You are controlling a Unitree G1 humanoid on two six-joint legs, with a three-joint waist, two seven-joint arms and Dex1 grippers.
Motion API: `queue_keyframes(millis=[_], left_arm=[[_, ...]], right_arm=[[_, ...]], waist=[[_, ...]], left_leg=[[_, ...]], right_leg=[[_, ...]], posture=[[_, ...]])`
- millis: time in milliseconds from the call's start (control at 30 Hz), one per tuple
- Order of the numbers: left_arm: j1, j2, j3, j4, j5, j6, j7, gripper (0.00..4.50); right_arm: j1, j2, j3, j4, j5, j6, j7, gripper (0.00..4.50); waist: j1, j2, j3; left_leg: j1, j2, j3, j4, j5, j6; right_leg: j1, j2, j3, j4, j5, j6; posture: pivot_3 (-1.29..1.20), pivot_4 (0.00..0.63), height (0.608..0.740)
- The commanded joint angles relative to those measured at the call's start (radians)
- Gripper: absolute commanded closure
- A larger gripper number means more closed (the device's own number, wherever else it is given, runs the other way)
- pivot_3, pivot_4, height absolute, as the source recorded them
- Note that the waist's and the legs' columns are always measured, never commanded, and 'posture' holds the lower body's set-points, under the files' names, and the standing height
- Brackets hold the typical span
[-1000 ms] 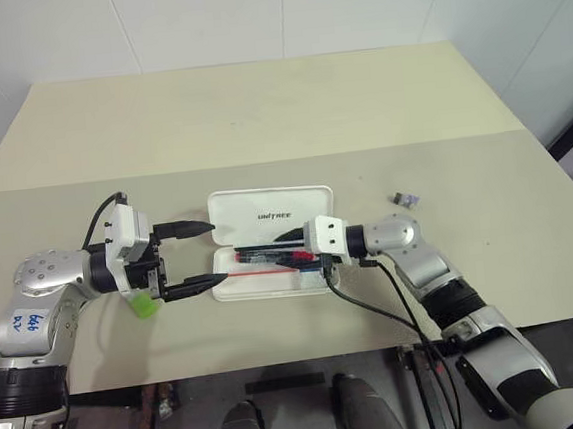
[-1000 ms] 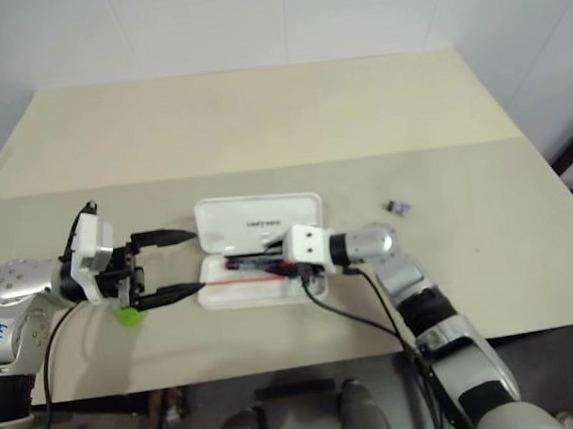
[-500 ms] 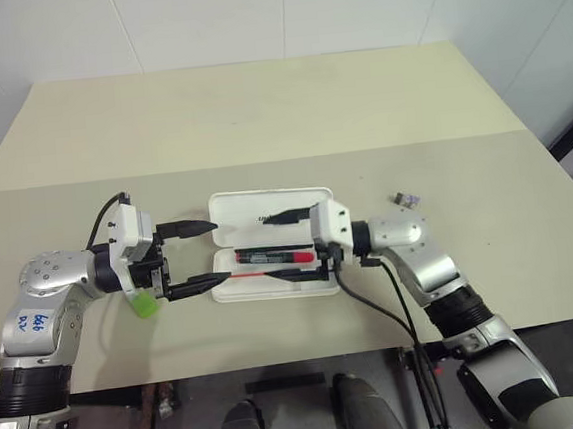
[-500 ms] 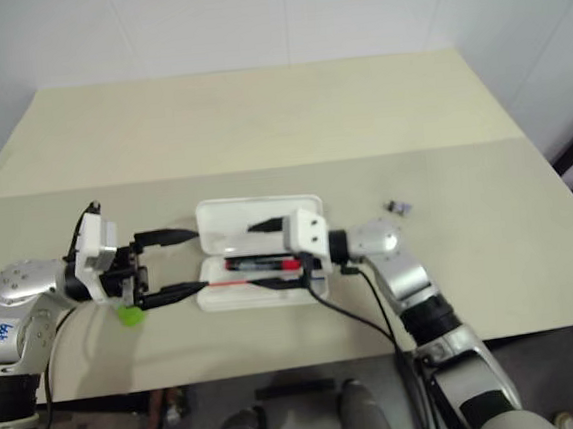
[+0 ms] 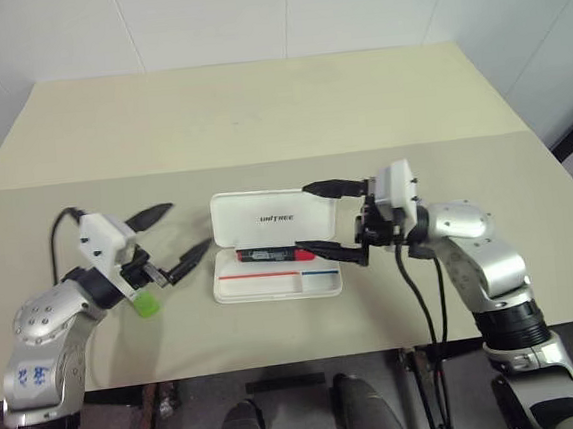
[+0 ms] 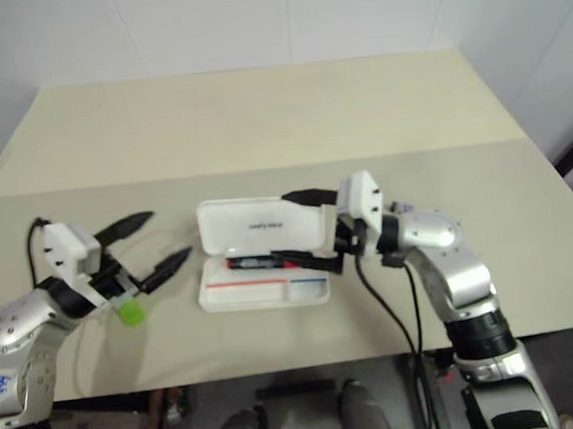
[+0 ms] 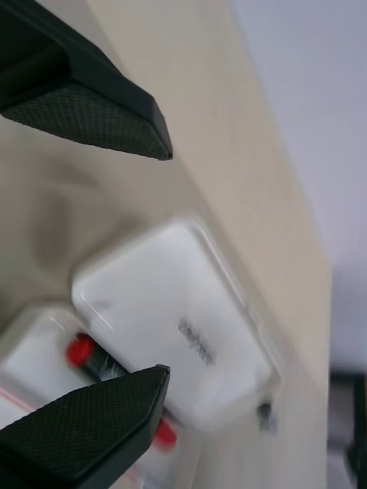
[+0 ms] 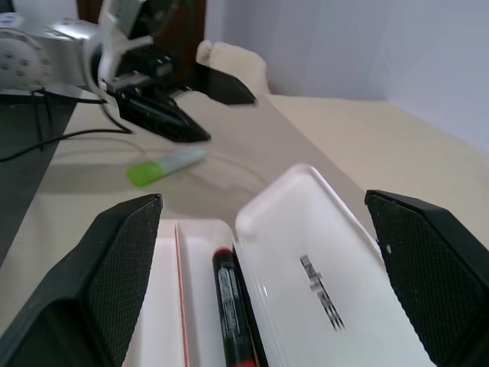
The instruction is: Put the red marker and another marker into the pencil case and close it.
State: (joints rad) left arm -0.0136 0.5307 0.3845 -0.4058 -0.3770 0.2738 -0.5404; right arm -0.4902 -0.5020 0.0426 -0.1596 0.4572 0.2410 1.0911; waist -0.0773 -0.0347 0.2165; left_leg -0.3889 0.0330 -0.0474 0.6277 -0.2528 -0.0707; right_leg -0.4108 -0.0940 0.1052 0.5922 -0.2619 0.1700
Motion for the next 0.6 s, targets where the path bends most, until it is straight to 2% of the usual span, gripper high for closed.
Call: queue_keyframes(millis=[33,133,333,467,600], left_arm=[[0.087,-0.043,0.048,-0.129,0.077,0.064,0.162,0.00],[0.161,-0.141,0.055,-0.261,0.106,0.188,0.326,0.00],[0.261,-0.254,-0.002,-0.438,0.155,0.407,0.489,0.00],[0.280,-0.316,-0.016,-0.500,0.178,0.539,0.574,0.00],[0.284,-0.346,-0.016,-0.513,0.193,0.591,0.610,0.00]], right_arm=[[0.015,-0.075,-0.072,-0.044,0.059,0.030,0.040,0.01],[0.008,-0.142,-0.092,-0.036,0.087,0.044,0.097,0.01],[-0.011,-0.213,-0.080,-0.061,0.129,0.072,0.175,0.01],[-0.019,-0.224,-0.062,-0.069,0.132,0.074,0.207,0.01],[-0.027,-0.216,-0.061,-0.068,0.130,0.080,0.199,0.01]], waist=[[0.001,0.000,0.000],[0.003,0.000,0.000],[0.003,-0.002,-0.001],[0.002,-0.003,-0.001],[0.003,-0.004,-0.002]], left_leg=[[0.000,0.000,0.000,0.000,0.000,0.000],[0.000,0.000,0.000,0.001,0.000,0.000],[0.000,0.000,0.000,0.004,0.000,0.001],[0.000,-0.001,0.000,0.004,0.001,0.001],[0.000,-0.001,0.000,0.004,0.001,0.001]], right_leg=[[0.000,0.000,0.000,0.000,0.000,0.000],[0.001,0.000,0.000,-0.001,-0.001,-0.002],[0.002,0.000,0.001,-0.002,-0.007,-0.014],[0.003,0.001,0.001,-0.004,-0.007,-0.014],[0.003,0.001,0.001,-0.005,-0.007,-0.014]], posture=[[0.00,0.150,0.740],[0.00,0.150,0.740],[0.00,0.150,0.740],[0.00,0.150,0.740],[0.00,0.150,0.740]])
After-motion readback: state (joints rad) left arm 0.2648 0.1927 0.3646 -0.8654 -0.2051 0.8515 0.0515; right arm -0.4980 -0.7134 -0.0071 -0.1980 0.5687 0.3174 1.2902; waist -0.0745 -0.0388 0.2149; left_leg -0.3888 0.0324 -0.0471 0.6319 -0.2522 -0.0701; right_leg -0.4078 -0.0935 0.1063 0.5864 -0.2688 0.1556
